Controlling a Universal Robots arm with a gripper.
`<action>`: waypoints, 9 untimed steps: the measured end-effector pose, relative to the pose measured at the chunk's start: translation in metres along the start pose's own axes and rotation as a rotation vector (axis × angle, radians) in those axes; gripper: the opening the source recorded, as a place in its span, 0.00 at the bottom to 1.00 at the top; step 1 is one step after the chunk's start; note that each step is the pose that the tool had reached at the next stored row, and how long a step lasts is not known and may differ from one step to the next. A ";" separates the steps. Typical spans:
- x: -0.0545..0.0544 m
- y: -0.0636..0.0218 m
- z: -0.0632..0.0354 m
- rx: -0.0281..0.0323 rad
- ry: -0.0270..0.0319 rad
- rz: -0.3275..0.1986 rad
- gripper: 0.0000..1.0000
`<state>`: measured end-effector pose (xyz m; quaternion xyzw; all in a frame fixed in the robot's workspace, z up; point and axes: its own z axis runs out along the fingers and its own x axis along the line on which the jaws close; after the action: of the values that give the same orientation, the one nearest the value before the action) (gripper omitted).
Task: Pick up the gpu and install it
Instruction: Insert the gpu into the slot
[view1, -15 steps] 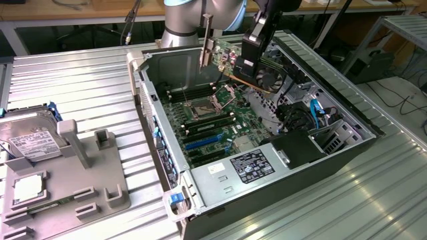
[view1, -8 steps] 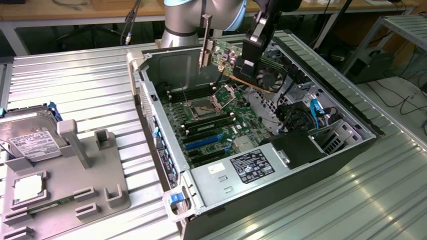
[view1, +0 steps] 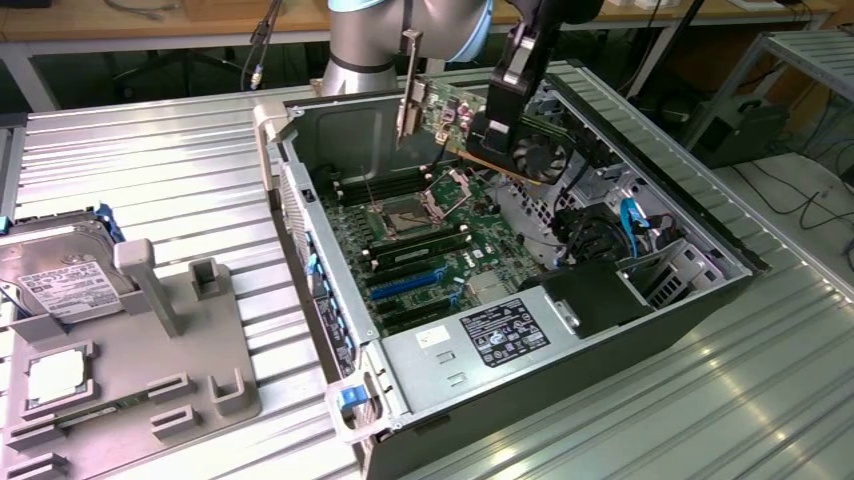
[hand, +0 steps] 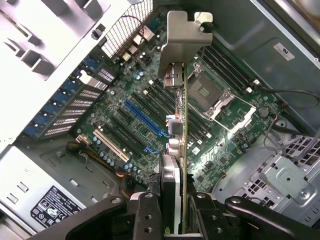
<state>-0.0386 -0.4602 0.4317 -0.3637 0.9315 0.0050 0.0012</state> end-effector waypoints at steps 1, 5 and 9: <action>0.000 0.0000 0.0000 0.0000 0.0001 -0.004 0.28; 0.000 0.0000 0.0000 -0.0001 0.0002 -0.019 0.28; 0.000 0.0000 0.0000 -0.0002 0.0003 -0.035 0.28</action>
<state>-0.0386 -0.4602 0.4317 -0.3798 0.9250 0.0050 0.0011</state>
